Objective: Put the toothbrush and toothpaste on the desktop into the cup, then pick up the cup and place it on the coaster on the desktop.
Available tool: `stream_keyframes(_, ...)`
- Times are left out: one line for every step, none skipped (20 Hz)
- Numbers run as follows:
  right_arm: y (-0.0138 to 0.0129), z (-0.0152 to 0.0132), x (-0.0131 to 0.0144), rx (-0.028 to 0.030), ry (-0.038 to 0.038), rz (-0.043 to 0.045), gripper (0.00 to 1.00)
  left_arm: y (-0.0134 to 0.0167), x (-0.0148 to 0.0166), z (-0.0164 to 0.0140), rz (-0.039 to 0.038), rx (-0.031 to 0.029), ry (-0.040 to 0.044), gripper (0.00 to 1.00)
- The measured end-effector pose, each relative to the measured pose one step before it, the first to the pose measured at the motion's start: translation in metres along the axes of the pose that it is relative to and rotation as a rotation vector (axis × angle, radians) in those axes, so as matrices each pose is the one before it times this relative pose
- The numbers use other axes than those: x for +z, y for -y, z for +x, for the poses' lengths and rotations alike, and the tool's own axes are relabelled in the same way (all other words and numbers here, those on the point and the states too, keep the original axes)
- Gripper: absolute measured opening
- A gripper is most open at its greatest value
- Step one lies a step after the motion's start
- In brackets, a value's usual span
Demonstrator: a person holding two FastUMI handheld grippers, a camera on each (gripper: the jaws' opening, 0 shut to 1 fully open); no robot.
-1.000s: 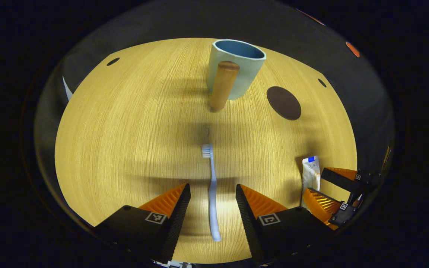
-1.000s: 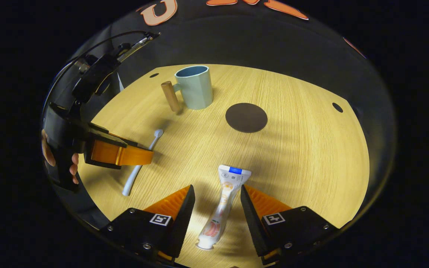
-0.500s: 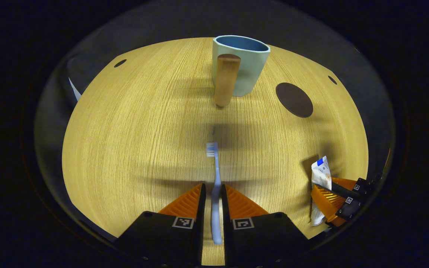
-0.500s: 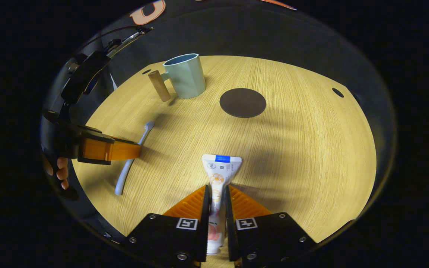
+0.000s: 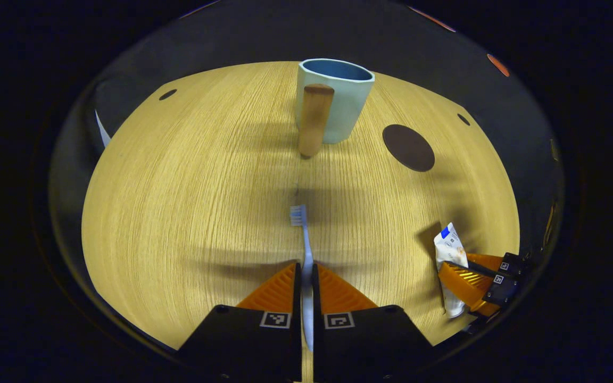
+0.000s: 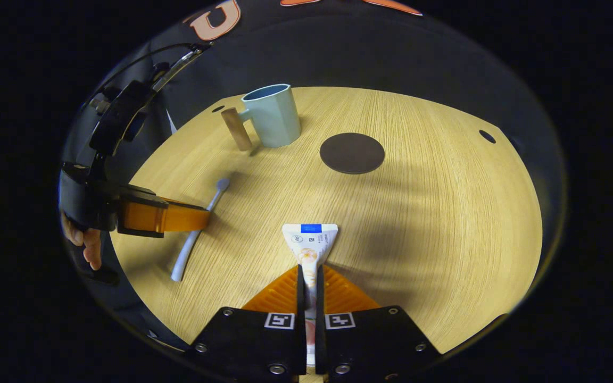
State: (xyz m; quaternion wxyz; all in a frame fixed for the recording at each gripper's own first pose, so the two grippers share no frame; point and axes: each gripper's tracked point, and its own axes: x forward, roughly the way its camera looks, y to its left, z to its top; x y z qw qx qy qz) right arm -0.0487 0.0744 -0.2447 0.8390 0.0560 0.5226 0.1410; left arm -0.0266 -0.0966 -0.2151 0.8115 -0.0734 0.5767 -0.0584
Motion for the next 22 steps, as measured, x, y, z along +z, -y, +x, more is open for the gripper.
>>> stream_keyframes(-0.00014, -0.00042, 0.00073, -0.00014, 0.00832, -0.00392, 0.06, -0.00066, 0.001, 0.00284, -0.00894, -0.0073, 0.01158, 0.08)
stream_keyframes(0.0005, -0.00088, 0.00141, -0.00633, 0.01056, -0.00323, 0.06, -0.00142, 0.00131, 0.00016, 0.00268, -0.00502, 0.01147, 0.05)
stream_keyframes(-0.00002, -0.00079, 0.00028, -0.00399, 0.00942, -0.01032, 0.06, -0.00374, 0.00434, -0.00037, 0.00644, -0.00007, 0.01656, 0.06)
stream_keyframes(0.00013, -0.00069, 0.0006, -0.00547, 0.00778, -0.01161, 0.06, -0.00241, 0.00332, 0.00094, 0.00886, 0.00036, 0.01384, 0.05)
stream_keyframes(-0.00171, -0.00149, 0.00048, 0.00672, 0.00737, -0.00859, 0.06, 0.0025, 0.00408, 0.00269, 0.00337, -0.01849, 0.02017, 0.05)
stream_keyframes(-0.00469, -0.00027, -0.00031, 0.03207, 0.00272, -0.01341, 0.06, 0.00782, 0.00539, 0.00372, -0.01432, -0.04214, 0.01573, 0.05)
stream_keyframes(0.00282, -0.00097, 0.00255, 0.01234, 0.01675, -0.00296, 0.07, 0.01302, 0.00541, 0.006, -0.01535, -0.04303, 0.01669, 0.05)
stream_keyframes(0.00425, -0.00138, 0.00322, -0.00183, 0.01575, -0.01256, 0.06, -0.00029, 0.00506, 0.00307, -0.00354, 0.00228, 0.01434, 0.05)
stream_keyframes(-0.00135, -0.00298, 0.00333, -0.00466, 0.01815, -0.01312, 0.06, -0.00144, 0.00663, 0.00113, 0.00029, -0.00004, 0.0191, 0.05)
stream_keyframes(0.00074, -0.0008, 0.00317, -0.00729, 0.01526, -0.00757, 0.06, -0.00097, 0.01117, 0.00137, 0.00145, 0.00523, 0.03003, 0.05)
stream_keyframes(-0.00171, -0.0008, 0.00105, -0.00232, 0.01537, -0.00247, 0.06, -0.00626, 0.00268, -0.00208, 0.00591, 0.00766, 0.03191, 0.05)
stream_keyframes(0.00061, -0.00224, 0.00396, -0.00075, 0.01606, 0.00667, 0.06, -0.00429, 0.00675, 0.00081, 0.01241, 0.00793, 0.03301, 0.05)
stream_keyframes(0.00037, -0.00224, 0.00433, 0.00181, 0.01554, 0.00498, 0.06, -0.00748, 0.01114, 0.0001, 0.01212, 0.00727, 0.02853, 0.05)
stream_keyframes(0.00198, -0.0028, 0.00465, -0.00424, 0.01757, 0.00243, 0.06, -0.00368, 0.00828, 0.00151, 0.00942, 0.00078, 0.02646, 0.05)
stream_keyframes(0.00099, -0.00131, 0.00568, -0.00503, 0.01918, 0.00032, 0.06, -0.00278, 0.00836, 0.00196, 0.00682, -0.00365, 0.02556, 0.05)
stream_keyframes(0.00137, -0.00188, 0.00562, -0.00315, 0.0184, 0.00232, 0.06, 0.00481, -0.0058, -0.00146, 0.00408, -0.00829, 0.02026, 0.05)
stream_keyframes(0.0005, -0.00323, 0.00365, -0.00018, 0.01307, 0.00009, 0.06, -0.00423, 0.00803, -0.00003, 0.0022, -0.00607, 0.0205, 0.05)
stream_keyframes(0.00095, -0.00294, 0.00554, -0.00118, 0.01519, 0.00159, 0.06, -0.002, 0.00582, -0.00045, 0.00536, -0.00079, 0.02438, 0.05)
stream_keyframes(0.00058, -0.00458, 0.00362, 0.00534, 0.01171, -0.00054, 0.06, -0.00128, 0.00955, -0.00183, 0.00633, 0.00425, 0.03238, 0.05)
stream_keyframes(0.00002, -0.00025, 0.00381, 0.00802, 0.01682, 0.01143, 0.06, -0.00253, 0.00874, -0.00172, 0.00969, 0.00623, 0.03312, 0.05)
stream_keyframes(-0.0009, -0.00126, 0.00508, 0.00735, 0.01458, 0.00786, 0.06, -0.00361, 0.00715, -0.00368, 0.0111, 0.00809, 0.03451, 0.05)
stream_keyframes(0.00094, -0.00079, 0.0062, -0.00089, 0.01864, 0.00276, 0.06, -0.00318, 0.00809, -0.00269, 0.01173, 0.00727, 0.03211, 0.05)
